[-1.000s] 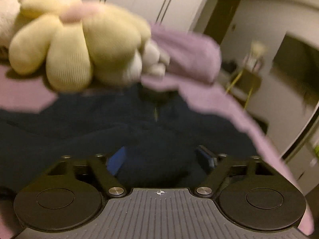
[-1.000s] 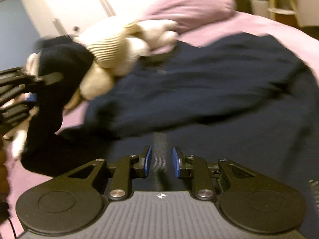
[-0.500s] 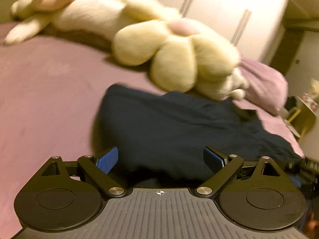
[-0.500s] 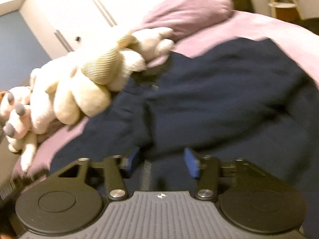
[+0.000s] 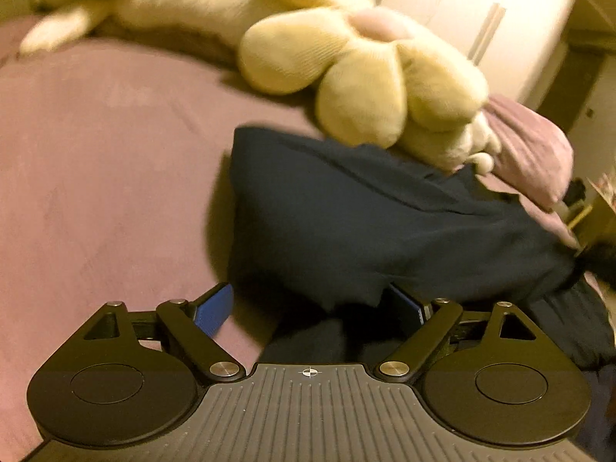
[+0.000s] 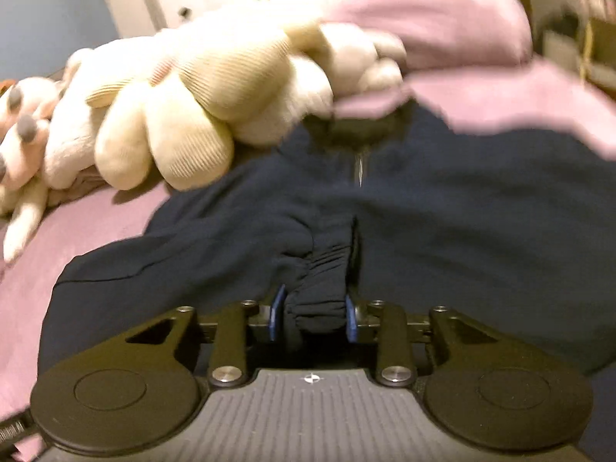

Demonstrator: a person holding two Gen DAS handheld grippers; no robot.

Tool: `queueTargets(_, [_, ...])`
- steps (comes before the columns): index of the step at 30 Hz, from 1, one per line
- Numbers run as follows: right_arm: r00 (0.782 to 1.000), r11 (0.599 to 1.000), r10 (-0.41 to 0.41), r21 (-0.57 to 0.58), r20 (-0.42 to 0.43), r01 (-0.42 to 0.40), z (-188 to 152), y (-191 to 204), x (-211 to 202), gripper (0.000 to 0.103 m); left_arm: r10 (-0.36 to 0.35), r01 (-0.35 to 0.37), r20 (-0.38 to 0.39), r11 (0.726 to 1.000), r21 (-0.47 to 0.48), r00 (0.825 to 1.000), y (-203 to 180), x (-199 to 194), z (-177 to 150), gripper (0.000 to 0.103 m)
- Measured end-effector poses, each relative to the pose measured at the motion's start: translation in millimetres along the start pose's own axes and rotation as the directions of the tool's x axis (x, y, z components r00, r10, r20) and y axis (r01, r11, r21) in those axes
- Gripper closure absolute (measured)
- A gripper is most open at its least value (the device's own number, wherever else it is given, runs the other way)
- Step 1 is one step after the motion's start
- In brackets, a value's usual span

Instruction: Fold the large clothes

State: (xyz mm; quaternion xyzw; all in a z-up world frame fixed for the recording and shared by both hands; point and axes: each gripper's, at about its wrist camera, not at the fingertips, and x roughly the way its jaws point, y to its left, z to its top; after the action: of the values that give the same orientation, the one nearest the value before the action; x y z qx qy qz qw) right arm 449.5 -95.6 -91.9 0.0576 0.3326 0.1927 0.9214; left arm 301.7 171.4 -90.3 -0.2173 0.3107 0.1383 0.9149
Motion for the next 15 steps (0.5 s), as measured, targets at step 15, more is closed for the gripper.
queueTargets(15, [0.919,0.946,-0.323,0.084,0.226,0.312,17.7,-111.9,-93.5,0.074,0.050,-0.034,-0.114,0.991,0.132,0.992,-56.5,59.4,0.3,0.021])
